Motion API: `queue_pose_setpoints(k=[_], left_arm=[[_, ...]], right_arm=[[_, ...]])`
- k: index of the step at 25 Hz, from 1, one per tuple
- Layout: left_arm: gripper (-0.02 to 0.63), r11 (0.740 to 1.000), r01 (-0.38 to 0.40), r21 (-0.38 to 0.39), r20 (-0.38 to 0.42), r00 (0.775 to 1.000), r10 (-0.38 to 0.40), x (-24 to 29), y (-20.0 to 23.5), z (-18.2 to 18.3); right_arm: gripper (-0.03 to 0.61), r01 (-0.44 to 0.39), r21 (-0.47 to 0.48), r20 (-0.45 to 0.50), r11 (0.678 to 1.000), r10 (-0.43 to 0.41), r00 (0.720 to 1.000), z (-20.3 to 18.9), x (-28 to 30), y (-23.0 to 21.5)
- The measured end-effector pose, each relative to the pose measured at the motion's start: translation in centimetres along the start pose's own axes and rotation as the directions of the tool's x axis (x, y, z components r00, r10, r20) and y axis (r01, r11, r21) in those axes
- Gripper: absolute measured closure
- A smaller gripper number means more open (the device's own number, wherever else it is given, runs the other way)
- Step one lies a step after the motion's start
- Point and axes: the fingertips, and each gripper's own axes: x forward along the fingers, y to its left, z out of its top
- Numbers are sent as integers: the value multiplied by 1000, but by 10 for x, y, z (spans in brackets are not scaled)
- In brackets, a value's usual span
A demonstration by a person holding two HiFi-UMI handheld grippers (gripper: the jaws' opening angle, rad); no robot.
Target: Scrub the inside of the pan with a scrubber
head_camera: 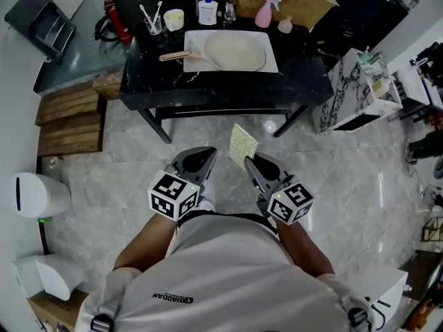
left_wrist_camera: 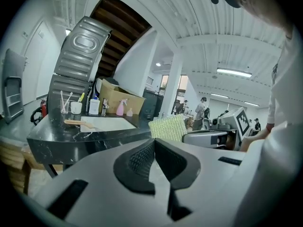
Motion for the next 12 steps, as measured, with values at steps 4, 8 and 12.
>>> queue_pose_setpoints(k=[4, 8, 12], left_arm=[[598, 1000, 2, -10, -8, 1000, -2, -1, 11, -1], [598, 1000, 21, -10, -10, 1000, -21, -1, 12, -4], [598, 1000, 19, -19, -19, 1000, -20, 6, 19, -6]], right_arm=[[511, 23, 6, -10, 1000, -23, 1000, -2, 5, -2], [511, 55, 17, 1, 998, -55, 998, 1, 7, -11], [511, 64, 33, -1, 997, -64, 998, 0, 9, -18]])
